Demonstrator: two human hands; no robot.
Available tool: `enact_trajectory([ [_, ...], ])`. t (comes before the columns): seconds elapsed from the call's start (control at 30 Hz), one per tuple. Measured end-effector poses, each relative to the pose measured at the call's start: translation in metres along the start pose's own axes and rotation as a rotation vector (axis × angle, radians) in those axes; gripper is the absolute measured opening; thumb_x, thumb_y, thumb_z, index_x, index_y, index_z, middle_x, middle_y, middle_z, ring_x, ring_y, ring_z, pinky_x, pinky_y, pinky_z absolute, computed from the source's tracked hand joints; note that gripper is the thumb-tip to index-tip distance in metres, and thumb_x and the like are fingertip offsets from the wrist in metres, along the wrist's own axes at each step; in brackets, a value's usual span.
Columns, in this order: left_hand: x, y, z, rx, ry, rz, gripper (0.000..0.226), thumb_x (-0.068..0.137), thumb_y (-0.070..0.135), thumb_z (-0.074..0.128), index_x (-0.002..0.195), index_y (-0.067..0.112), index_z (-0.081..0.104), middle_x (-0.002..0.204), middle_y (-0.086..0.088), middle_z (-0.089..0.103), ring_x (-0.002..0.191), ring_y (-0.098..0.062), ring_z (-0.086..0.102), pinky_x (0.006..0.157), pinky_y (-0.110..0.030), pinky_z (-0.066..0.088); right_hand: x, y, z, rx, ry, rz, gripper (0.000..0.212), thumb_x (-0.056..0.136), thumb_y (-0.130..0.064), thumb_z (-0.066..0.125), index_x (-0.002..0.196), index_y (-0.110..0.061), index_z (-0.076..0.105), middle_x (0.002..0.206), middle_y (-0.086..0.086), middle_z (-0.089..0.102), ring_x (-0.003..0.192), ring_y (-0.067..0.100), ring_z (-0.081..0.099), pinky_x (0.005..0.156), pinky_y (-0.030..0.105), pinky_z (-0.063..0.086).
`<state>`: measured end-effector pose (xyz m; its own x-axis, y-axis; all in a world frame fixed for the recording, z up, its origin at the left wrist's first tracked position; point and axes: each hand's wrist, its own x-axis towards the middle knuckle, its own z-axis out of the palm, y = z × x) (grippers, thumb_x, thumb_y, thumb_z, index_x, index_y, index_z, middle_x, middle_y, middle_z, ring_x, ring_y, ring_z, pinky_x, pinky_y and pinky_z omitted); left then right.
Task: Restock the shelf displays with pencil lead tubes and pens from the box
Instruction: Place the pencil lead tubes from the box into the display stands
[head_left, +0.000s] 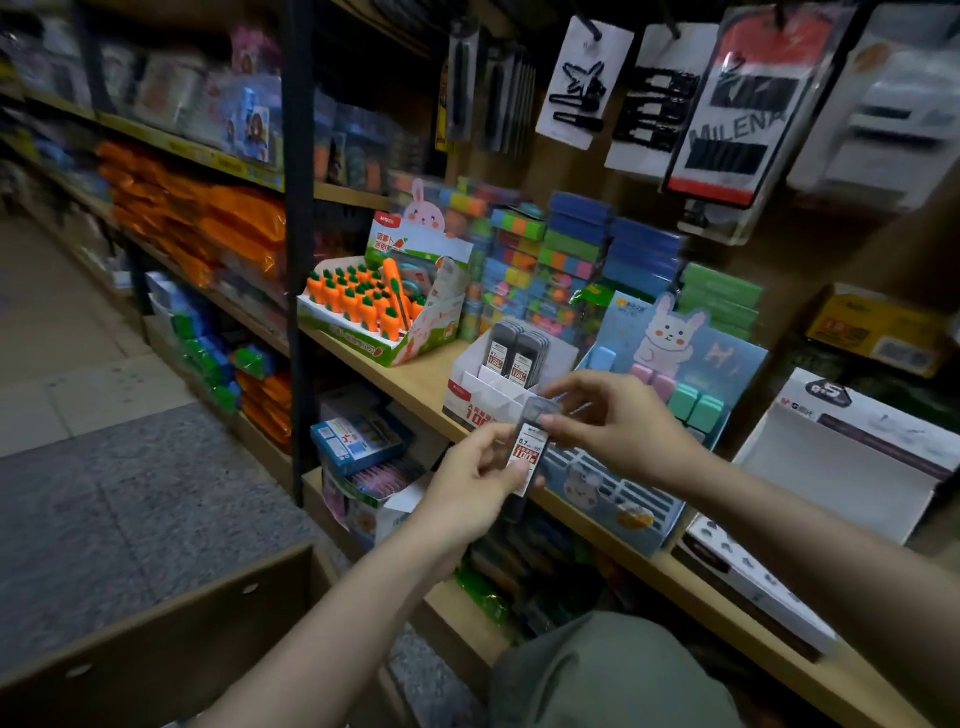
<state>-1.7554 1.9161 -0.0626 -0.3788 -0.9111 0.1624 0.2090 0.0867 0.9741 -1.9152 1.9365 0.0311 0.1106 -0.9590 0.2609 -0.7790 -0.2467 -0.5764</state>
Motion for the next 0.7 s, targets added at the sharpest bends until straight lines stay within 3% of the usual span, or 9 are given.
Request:
enact_trajectory([
  [0.07, 0.006, 0.005, 0.003, 0.044, 0.056, 0.017, 0.025, 0.095, 0.01, 0.058, 0.113, 0.028, 0.061, 0.105, 0.004, 0.07, 0.095, -0.007, 0.067, 0.074, -0.016, 0.05, 0.009, 0.001, -0.005, 0.047, 0.027, 0.005, 0.014, 0.084, -0.023, 0.074, 0.095, -0.028, 0.067, 0.086, -0.002, 0.073, 0.072, 0.008, 0.072, 0.073, 0.036, 0.062],
  [0.17, 0.019, 0.01, -0.004, 0.178, 0.271, 0.047, 0.025, 0.092, 0.021, 0.064, 0.113, 0.033, 0.057, 0.111, 0.005, 0.059, 0.1, -0.007, 0.058, 0.081, -0.018, 0.047, 0.03, 0.002, -0.028, 0.075, 0.168, 0.039, 0.015, 0.083, -0.023, 0.075, 0.096, -0.021, 0.067, 0.09, 0.001, 0.072, 0.071, 0.012, 0.073, 0.074, 0.039, 0.061],
  [0.27, 0.032, 0.015, -0.013, 0.384, 0.425, 0.093, 0.045, 0.085, 0.03, 0.071, 0.124, 0.027, 0.049, 0.124, 0.005, 0.043, 0.107, -0.007, 0.05, 0.095, -0.025, 0.043, 0.054, 0.003, -0.053, -0.043, 0.358, 0.017, 0.016, 0.083, -0.024, 0.076, 0.094, -0.018, 0.067, 0.087, 0.0, 0.071, 0.075, 0.017, 0.071, 0.075, 0.038, 0.059],
  [0.37, 0.044, 0.016, -0.011, 0.5, 0.383, 0.098, 0.076, 0.077, 0.044, 0.075, 0.139, 0.025, 0.035, 0.127, 0.011, 0.027, 0.128, -0.014, 0.035, 0.103, -0.028, 0.034, 0.073, 0.005, -0.06, -0.128, 0.447, -0.011, 0.011, 0.083, -0.023, 0.074, 0.088, -0.018, 0.065, 0.078, -0.009, 0.066, 0.074, 0.01, 0.068, 0.068, 0.028, 0.055],
  [0.5, 0.061, 0.015, -0.007, 0.573, 0.326, 0.049, 0.108, 0.066, 0.053, 0.082, 0.148, 0.034, 0.015, 0.153, 0.012, 0.008, 0.145, -0.02, 0.012, 0.113, -0.042, 0.029, 0.093, 0.013, -0.051, -0.298, 0.415, 0.005, 0.01, 0.081, -0.023, 0.07, 0.081, -0.02, 0.061, 0.069, -0.013, 0.06, 0.067, 0.004, 0.06, 0.057, 0.023, 0.042],
  [0.6, 0.071, 0.008, -0.008, 0.596, 0.33, 0.029, 0.12, 0.059, 0.05, 0.087, 0.15, 0.032, 0.011, 0.157, 0.008, 0.006, 0.147, -0.02, 0.009, 0.116, -0.046, 0.028, 0.101, 0.022, -0.041, -0.346, 0.347, 0.028, 0.012, 0.08, -0.025, 0.072, 0.082, -0.019, 0.062, 0.075, -0.004, 0.063, 0.073, 0.017, 0.06, 0.06, 0.027, 0.043],
  [0.7, 0.076, -0.001, -0.01, 0.594, 0.337, 0.044, 0.121, 0.059, 0.046, 0.089, 0.15, 0.027, 0.012, 0.155, 0.007, 0.013, 0.145, -0.018, 0.015, 0.116, -0.041, 0.029, 0.106, 0.028, -0.033, -0.405, 0.321, 0.037, 0.013, 0.082, -0.027, 0.071, 0.085, -0.018, 0.063, 0.082, 0.001, 0.065, 0.077, 0.021, 0.061, 0.066, 0.033, 0.051],
])
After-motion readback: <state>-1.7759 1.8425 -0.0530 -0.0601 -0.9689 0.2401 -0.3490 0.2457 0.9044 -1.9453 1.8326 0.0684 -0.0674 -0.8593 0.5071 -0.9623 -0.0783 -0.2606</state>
